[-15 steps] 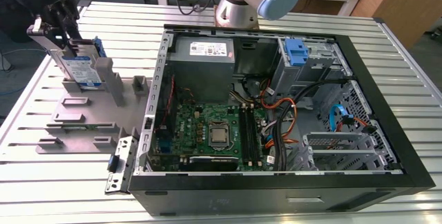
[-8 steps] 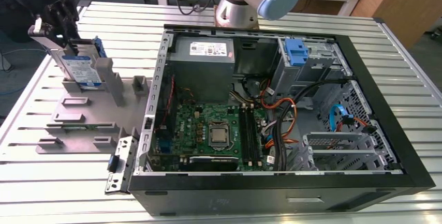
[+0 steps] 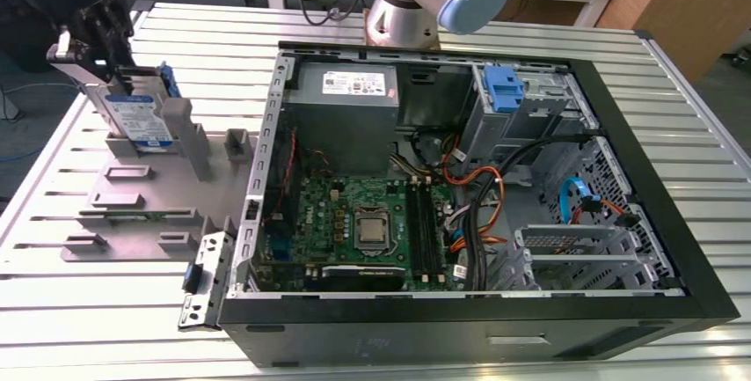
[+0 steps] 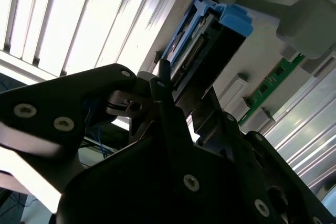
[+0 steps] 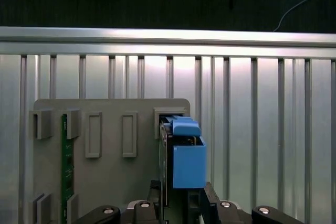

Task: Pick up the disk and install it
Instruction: 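Pick up the disk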

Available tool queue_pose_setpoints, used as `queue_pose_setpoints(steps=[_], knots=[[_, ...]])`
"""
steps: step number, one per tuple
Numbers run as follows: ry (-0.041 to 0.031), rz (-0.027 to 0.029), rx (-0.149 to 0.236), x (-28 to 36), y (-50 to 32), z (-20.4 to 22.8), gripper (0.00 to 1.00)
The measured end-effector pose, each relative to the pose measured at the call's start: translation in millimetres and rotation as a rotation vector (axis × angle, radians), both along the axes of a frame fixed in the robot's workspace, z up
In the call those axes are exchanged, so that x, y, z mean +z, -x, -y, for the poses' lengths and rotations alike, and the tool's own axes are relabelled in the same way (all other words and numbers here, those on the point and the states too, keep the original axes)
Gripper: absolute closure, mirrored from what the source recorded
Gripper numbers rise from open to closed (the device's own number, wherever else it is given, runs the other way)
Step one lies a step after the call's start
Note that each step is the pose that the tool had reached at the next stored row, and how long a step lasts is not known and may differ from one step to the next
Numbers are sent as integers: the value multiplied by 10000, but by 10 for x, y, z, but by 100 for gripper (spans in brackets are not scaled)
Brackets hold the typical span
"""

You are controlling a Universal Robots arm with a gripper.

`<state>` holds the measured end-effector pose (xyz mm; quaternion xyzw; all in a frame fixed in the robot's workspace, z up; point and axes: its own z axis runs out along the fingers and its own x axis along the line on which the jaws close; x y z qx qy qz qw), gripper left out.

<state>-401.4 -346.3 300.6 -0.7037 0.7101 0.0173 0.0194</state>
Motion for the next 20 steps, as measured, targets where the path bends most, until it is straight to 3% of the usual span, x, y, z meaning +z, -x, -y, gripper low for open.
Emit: queue_pose_setpoints(steps=[13, 20], knots=[[0, 0, 0, 0, 0, 3, 58], [-1, -1, -207, -2, -15, 3, 58]])
